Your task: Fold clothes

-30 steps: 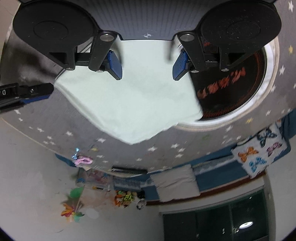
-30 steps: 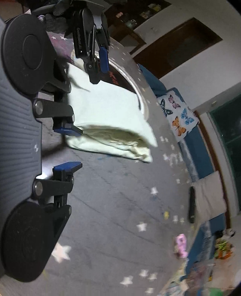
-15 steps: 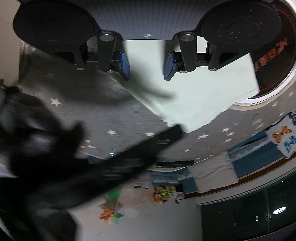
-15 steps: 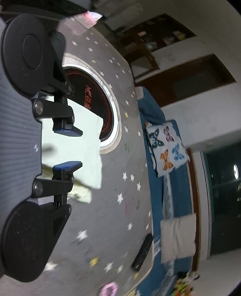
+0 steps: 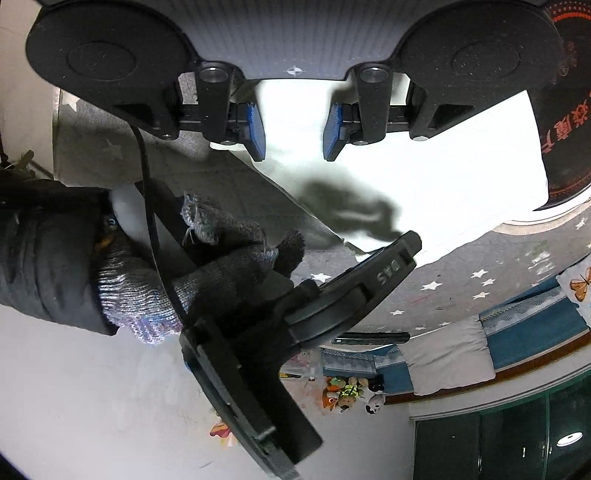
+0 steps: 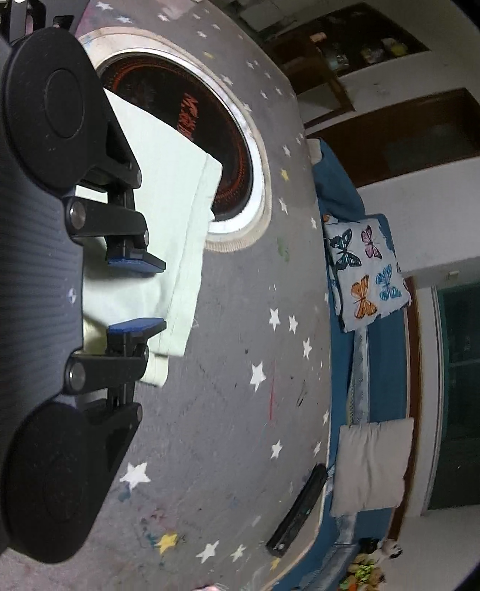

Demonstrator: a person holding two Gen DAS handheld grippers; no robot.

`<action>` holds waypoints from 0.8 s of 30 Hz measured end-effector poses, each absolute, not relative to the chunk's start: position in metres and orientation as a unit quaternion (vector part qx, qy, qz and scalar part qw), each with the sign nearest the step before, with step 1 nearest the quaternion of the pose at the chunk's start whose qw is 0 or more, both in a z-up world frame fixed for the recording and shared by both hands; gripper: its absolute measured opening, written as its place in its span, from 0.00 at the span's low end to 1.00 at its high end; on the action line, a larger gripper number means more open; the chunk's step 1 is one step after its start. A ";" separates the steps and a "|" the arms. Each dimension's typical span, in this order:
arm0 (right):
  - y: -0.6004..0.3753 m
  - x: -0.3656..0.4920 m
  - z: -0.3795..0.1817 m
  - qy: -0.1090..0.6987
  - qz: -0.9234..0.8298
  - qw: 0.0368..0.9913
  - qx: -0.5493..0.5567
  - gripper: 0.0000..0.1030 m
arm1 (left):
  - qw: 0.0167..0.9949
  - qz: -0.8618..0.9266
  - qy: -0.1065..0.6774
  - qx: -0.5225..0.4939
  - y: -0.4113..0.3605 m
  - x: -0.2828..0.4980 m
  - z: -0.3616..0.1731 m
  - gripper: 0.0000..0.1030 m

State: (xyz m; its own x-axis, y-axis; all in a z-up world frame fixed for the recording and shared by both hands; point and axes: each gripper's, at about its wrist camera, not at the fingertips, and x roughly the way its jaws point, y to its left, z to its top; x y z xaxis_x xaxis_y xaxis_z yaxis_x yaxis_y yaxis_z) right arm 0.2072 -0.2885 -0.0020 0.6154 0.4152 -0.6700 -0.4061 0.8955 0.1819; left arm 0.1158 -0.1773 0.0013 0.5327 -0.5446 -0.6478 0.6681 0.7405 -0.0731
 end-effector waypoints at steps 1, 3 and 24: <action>-0.289 0.207 0.000 0.373 0.227 0.900 0.006 0.23 | 0.870 -0.349 0.335 0.091 -0.177 0.116 0.001 0.36; -0.290 0.208 0.003 0.371 0.223 0.902 0.005 0.23 | 0.870 -0.349 0.335 0.089 -0.177 0.118 0.001 0.36; -0.292 0.187 0.022 0.352 0.254 0.901 0.021 0.24 | 0.916 -0.229 0.328 0.009 -0.091 0.165 0.038 0.38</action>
